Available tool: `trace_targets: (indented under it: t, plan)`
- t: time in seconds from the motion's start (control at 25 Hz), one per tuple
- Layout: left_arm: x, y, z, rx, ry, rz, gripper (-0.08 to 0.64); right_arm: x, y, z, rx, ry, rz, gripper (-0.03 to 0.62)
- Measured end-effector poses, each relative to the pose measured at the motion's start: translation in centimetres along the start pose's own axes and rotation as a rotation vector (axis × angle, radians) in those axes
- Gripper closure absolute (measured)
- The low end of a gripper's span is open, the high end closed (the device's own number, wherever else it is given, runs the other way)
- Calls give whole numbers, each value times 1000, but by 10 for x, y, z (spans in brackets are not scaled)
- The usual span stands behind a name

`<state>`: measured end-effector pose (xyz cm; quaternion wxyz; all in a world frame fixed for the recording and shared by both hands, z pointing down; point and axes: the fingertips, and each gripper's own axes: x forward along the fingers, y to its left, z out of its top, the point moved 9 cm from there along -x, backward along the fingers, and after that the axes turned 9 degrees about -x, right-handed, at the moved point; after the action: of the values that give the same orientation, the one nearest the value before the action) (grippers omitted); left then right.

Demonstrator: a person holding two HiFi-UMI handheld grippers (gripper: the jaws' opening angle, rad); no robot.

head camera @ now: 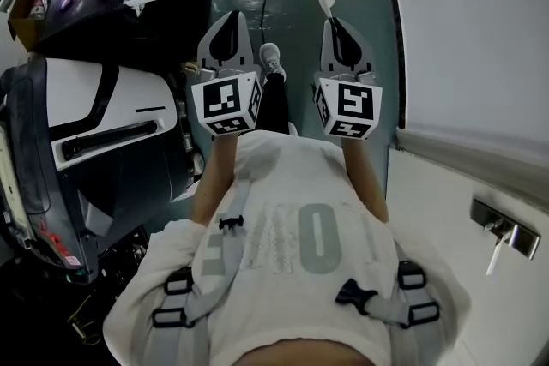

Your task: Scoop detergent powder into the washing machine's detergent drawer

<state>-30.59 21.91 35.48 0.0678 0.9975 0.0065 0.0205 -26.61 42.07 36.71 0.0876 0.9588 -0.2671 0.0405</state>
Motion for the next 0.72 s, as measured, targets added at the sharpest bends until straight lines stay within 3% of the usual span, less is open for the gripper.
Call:
trace_targets:
  t: [0.32, 0.72]
  plan:
    - [76, 4, 11, 43, -24, -68, 540, 57, -34, 3, 28, -12, -48, 588]
    - [194, 27, 10, 41, 11, -78, 540, 162, -75, -1, 71, 21, -39, 581]
